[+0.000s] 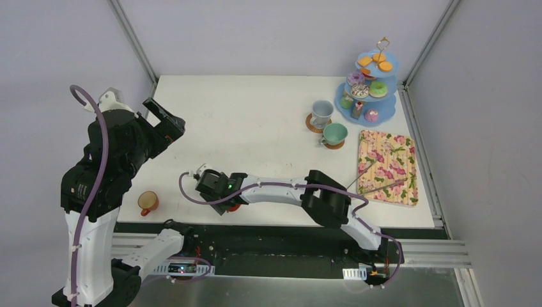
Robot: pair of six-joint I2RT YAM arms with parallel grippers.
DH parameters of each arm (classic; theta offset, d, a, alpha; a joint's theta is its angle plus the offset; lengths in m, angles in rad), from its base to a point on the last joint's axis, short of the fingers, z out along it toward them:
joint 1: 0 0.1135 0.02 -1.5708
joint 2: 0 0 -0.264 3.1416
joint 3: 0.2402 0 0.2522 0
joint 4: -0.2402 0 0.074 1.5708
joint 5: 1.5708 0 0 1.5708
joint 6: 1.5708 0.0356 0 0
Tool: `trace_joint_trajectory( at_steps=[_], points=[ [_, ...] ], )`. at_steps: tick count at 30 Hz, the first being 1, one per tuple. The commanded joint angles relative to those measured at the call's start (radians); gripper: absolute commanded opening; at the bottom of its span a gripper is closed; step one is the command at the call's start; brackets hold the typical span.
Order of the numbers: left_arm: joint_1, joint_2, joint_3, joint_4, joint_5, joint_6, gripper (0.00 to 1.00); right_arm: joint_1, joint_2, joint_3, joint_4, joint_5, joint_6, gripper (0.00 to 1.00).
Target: Serve the afternoon tea
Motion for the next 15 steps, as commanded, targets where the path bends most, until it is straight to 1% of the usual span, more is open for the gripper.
trace_joint_trajectory(
  at_steps=[1, 6, 10, 13, 15],
  points=[
    [0.005, 0.02, 0.025, 0.018, -0.018, 0.049, 1.0, -0.071, 0.054, -0.119, -0.139, 0.081, 0.019, 0.57],
    [0.005, 0.042, 0.031, 0.027, 0.002, 0.061, 1.0, -0.211, 0.055, -0.108, -0.11, 0.09, -0.007, 0.55],
    [0.005, 0.06, 0.034, 0.031, 0.03, 0.072, 1.0, -0.386, 0.08, -0.053, -0.099, 0.085, -0.041, 0.55],
    [0.005, 0.075, 0.04, 0.032, 0.045, 0.085, 1.0, -0.497, 0.118, 0.041, -0.124, 0.09, -0.047, 0.57],
    [0.005, 0.085, 0.049, 0.031, 0.053, 0.093, 1.0, -0.554, 0.148, 0.135, -0.15, 0.094, -0.049, 0.58]
  ],
)
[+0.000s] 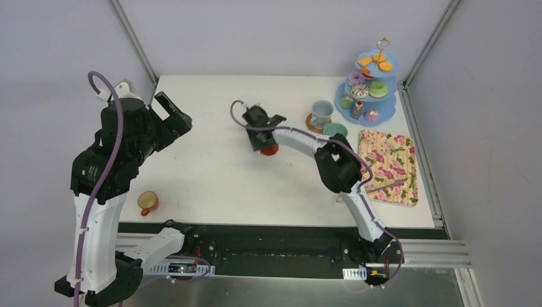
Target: Serve the afternoon tea
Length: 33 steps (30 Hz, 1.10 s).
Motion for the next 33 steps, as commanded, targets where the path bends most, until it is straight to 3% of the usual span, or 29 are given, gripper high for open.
trace_joint_trajectory(
  at_steps=[1, 5, 9, 14, 18, 24, 33],
  points=[
    [0.005, 0.022, 0.04, 0.027, 0.038, 0.048, 1.0, -0.136, 0.13, 0.121, -0.169, 0.056, -0.064, 0.59],
    [0.005, 0.037, 0.044, 0.027, 0.063, 0.066, 1.0, -0.181, 0.18, 0.242, -0.139, -0.028, -0.144, 0.64],
    [0.005, 0.061, 0.047, 0.028, 0.082, 0.082, 1.0, -0.213, 0.217, 0.38, -0.182, -0.094, -0.11, 0.68],
    [0.005, 0.08, 0.031, 0.05, 0.098, 0.094, 1.0, -0.217, 0.194, 0.477, -0.234, -0.054, -0.081, 0.74],
    [0.005, 0.08, 0.003, 0.078, 0.112, 0.087, 1.0, -0.22, 0.109, 0.421, -0.242, -0.018, -0.029, 0.75],
    [0.005, 0.068, -0.034, 0.102, 0.124, 0.073, 1.0, -0.234, 0.054, 0.265, -0.239, 0.095, 0.002, 0.65],
    [0.005, 0.062, -0.026, 0.08, 0.111, 0.083, 1.0, -0.237, 0.128, 0.299, -0.188, 0.108, -0.085, 0.6]
  ],
)
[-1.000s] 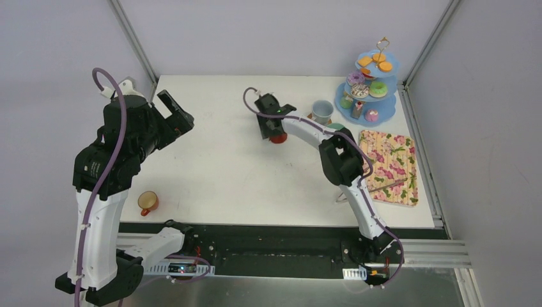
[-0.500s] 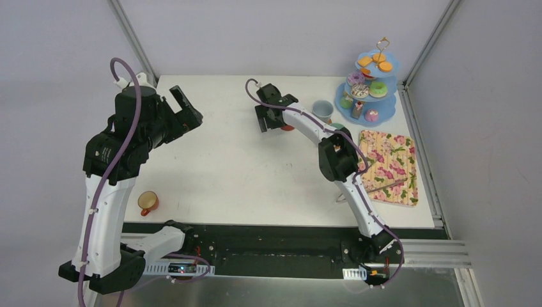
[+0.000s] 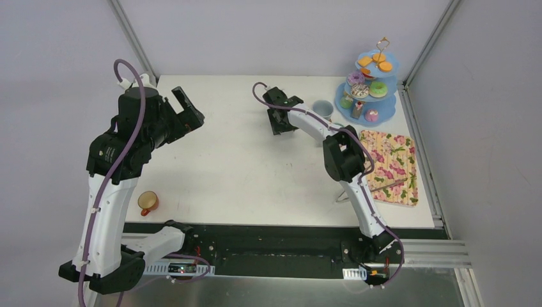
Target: Serve the afternoon tea
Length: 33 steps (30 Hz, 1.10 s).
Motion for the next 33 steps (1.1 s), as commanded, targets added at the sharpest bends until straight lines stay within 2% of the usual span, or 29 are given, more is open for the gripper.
trace_joint_trajectory(
  at_steps=[1, 7, 11, 15, 33],
  points=[
    [0.005, -0.012, 0.012, 0.005, 0.009, 0.023, 1.0, 0.0, 0.023, 0.062, 0.02, 0.048, -0.046, 0.6],
    [0.005, 0.003, 0.037, -0.023, -0.001, 0.043, 1.0, -0.012, 0.095, 0.115, 0.046, 0.094, -0.071, 0.57],
    [0.005, 0.009, 0.044, -0.031, -0.008, 0.056, 1.0, -0.026, 0.127, 0.148, 0.048, 0.152, -0.078, 0.5],
    [0.005, 0.02, 0.044, -0.03, -0.009, 0.065, 1.0, -0.042, 0.138, 0.15, 0.069, 0.171, -0.099, 0.48],
    [0.019, 0.087, 0.076, -0.057, 0.017, 0.113, 1.0, -0.132, 0.212, 0.232, 0.212, 0.102, -0.222, 0.48]
  ],
)
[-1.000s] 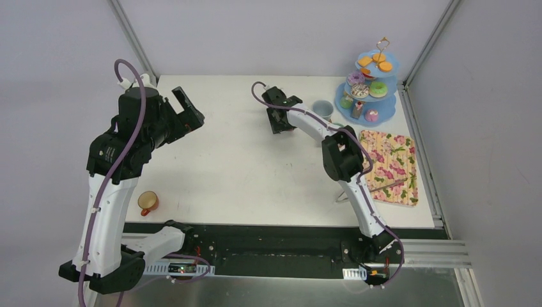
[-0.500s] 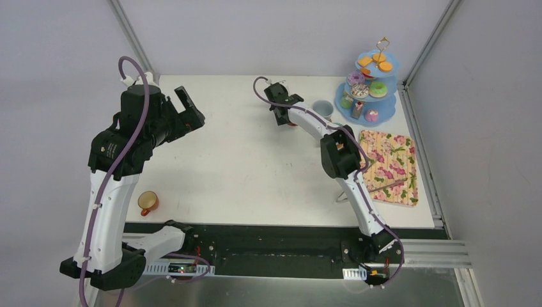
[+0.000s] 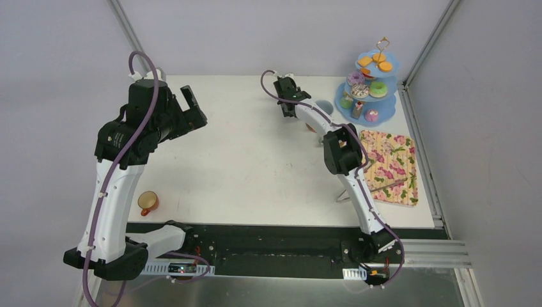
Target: Serve the afternoon tea
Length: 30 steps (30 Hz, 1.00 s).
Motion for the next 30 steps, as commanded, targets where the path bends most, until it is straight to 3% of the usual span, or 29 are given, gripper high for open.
trace_joint_trajectory(
  at_steps=[1, 6, 14, 17, 24, 30],
  points=[
    [0.021, 0.019, 0.041, -0.013, 0.023, 0.034, 1.0, -0.03, 0.042, 0.049, -0.001, -0.054, -0.037, 0.48],
    [0.029, 0.028, 0.031, 0.017, 0.045, 0.017, 1.0, -0.007, -0.042, 0.057, -0.018, -0.1, -0.038, 0.5],
    [0.034, 0.002, -0.029, 0.074, 0.07, -0.029, 1.0, 0.023, -0.188, -0.119, -0.056, -0.001, -0.01, 0.5],
    [0.034, -0.012, -0.042, 0.075, 0.072, -0.04, 1.0, 0.021, -0.205, -0.187, -0.056, 0.013, 0.007, 0.46],
    [0.037, -0.027, -0.039, 0.056, 0.062, -0.04, 1.0, 0.014, -0.167, -0.214, -0.054, 0.001, 0.033, 0.24],
    [0.038, -0.022, -0.015, 0.033, 0.053, -0.023, 1.0, 0.009, -0.081, -0.146, -0.028, -0.003, 0.015, 0.24]
  ],
)
